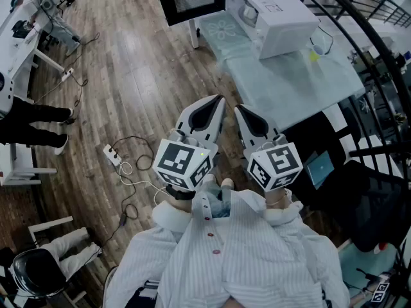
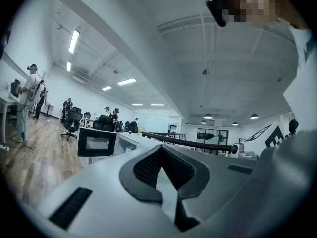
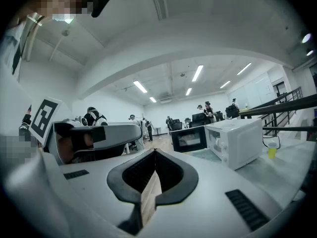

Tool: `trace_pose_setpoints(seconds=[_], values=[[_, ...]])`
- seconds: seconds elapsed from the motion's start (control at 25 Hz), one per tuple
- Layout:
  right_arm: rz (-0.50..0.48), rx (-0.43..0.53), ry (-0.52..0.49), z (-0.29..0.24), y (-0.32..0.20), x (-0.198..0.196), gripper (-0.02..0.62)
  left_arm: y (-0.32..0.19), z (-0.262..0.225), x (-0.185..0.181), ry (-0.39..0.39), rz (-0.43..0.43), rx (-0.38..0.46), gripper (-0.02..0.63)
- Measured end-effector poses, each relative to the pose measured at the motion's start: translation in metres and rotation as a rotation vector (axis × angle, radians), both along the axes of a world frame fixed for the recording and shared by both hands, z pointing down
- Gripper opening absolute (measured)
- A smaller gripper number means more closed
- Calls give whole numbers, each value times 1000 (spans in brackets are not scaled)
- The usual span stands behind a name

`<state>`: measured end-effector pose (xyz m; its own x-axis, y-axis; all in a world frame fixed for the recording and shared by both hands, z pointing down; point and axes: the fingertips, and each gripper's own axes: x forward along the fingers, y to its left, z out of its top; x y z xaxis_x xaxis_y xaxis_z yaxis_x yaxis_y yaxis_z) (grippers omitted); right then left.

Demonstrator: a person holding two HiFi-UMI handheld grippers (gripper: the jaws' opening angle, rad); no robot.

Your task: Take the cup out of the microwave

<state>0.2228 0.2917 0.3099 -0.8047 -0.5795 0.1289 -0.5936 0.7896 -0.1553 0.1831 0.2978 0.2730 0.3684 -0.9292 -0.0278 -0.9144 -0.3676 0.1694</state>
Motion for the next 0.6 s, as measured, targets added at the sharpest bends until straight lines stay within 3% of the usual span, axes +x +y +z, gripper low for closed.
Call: trace_pose_setpoints(seconds=[0.6], values=[[-50,0,-20,-2,11,0,35,8,-2,8,-1,-35,11,9]])
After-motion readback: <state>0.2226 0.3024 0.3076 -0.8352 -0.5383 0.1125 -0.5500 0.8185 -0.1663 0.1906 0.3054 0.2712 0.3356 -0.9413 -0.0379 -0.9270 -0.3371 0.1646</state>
